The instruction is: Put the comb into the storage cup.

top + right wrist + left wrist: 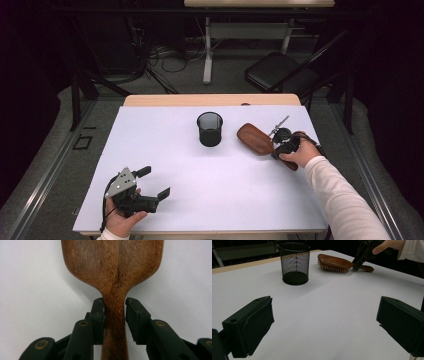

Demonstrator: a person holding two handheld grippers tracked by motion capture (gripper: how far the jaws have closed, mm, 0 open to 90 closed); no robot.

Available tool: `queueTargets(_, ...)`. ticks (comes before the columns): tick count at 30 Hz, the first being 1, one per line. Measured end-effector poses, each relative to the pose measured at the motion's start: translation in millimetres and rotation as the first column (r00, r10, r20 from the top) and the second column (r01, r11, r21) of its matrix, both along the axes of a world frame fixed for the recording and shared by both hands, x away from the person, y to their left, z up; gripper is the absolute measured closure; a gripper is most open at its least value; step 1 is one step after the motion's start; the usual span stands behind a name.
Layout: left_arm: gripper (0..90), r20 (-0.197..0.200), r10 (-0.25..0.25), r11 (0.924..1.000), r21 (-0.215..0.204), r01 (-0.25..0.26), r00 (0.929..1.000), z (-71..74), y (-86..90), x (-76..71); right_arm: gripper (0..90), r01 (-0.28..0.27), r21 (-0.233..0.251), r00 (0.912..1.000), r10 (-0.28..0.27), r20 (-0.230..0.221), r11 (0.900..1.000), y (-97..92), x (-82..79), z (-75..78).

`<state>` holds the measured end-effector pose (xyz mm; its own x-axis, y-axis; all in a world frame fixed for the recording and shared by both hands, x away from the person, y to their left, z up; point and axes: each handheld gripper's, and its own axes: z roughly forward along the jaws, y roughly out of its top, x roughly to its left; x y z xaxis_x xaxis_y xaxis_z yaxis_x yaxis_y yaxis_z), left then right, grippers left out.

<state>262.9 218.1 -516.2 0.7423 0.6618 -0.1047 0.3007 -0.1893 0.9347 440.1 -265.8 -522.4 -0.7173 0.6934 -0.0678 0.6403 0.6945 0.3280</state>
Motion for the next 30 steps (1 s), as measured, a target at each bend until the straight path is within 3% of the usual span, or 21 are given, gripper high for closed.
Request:
queueTargets(22, 0.9, -0.002, -0.003, 1.0, 0.002, 0.003, 1.0, -0.4, -0.3, 0.3, 71.3, 0.0, 0.004, 0.9999, 0.0, -0.013, 1.0, 0.6, 0.8, -5.7)
queueTargets(28, 0.9, -0.002, -0.003, 1.0, 0.002, 0.003, 1.0, -0.4, 0.0, 0.5, 71.6, -0.011, -0.034, 0.9995, 0.01, -0.028, 0.9994, 0.6, 1.4, -2.6)
queueTargets(29, 0.9, -0.002, -0.003, 1.0, 0.002, 0.003, 1.0, -0.4, -0.1, 0.4, 71.6, 0.002, 0.002, 1.0, -0.002, -0.003, 1.0, 0.8, 0.6, -5.6)
queueTargets(30, 0.9, -0.002, -0.003, 1.0, 0.002, 0.003, 1.0, -0.4, -0.1, 0.4, 71.7, 0.005, 0.003, 1.0, -0.005, -0.004, 1.0, 0.9, 0.7, -5.3)
